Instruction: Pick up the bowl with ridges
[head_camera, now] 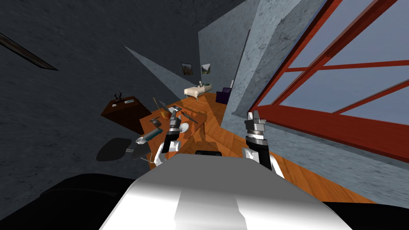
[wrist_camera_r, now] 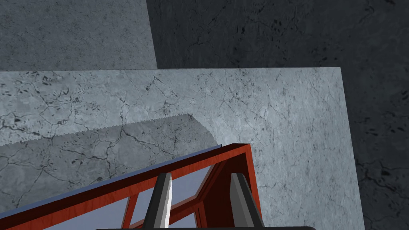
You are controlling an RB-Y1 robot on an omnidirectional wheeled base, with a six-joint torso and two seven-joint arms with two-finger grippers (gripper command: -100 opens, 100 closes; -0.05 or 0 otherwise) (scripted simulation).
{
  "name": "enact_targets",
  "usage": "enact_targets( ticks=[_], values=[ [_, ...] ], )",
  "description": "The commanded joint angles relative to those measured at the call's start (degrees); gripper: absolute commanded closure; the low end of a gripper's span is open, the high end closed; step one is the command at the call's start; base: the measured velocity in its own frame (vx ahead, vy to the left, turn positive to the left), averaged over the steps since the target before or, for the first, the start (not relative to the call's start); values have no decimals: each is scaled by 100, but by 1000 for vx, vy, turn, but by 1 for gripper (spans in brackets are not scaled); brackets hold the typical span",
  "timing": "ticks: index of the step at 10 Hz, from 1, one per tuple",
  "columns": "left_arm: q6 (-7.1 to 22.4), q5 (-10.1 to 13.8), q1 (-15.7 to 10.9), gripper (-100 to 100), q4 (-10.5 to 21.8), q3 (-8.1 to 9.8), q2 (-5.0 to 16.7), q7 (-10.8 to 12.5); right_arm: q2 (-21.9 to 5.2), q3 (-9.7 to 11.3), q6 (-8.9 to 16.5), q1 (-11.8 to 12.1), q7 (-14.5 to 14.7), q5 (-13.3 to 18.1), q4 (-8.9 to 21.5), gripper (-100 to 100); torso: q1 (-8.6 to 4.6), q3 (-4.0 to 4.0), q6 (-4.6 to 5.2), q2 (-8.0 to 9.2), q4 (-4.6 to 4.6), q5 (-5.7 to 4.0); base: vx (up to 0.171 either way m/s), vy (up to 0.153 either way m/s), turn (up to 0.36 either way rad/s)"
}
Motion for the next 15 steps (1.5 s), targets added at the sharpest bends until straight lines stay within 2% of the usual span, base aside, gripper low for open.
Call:
enact_targets(
  ticks=[1,2,6,15],
  values=[
    [286,26,-95,-100,97,55,61,-14,0,0,0,0,0,0,0,0,0,0,0,0,0,0,13,-33,3],
    [336,26,-95,-100,97,55,61,-14,0,0,0,0,0,0,0,0,0,0,0,-1,0,0,15,-29,5],
    [885,90,-242,-100,315,161,174,-27,0,0,0,0,0,0,0,0,1,-2,0,-4,-1,1,15,-29,4],
    [2262,303,-633,-100,926,450,390,-56,0,0,0,0,0,0,0,0,3,-3,0,-5,-1,1,19,-25,6]
  ],
)
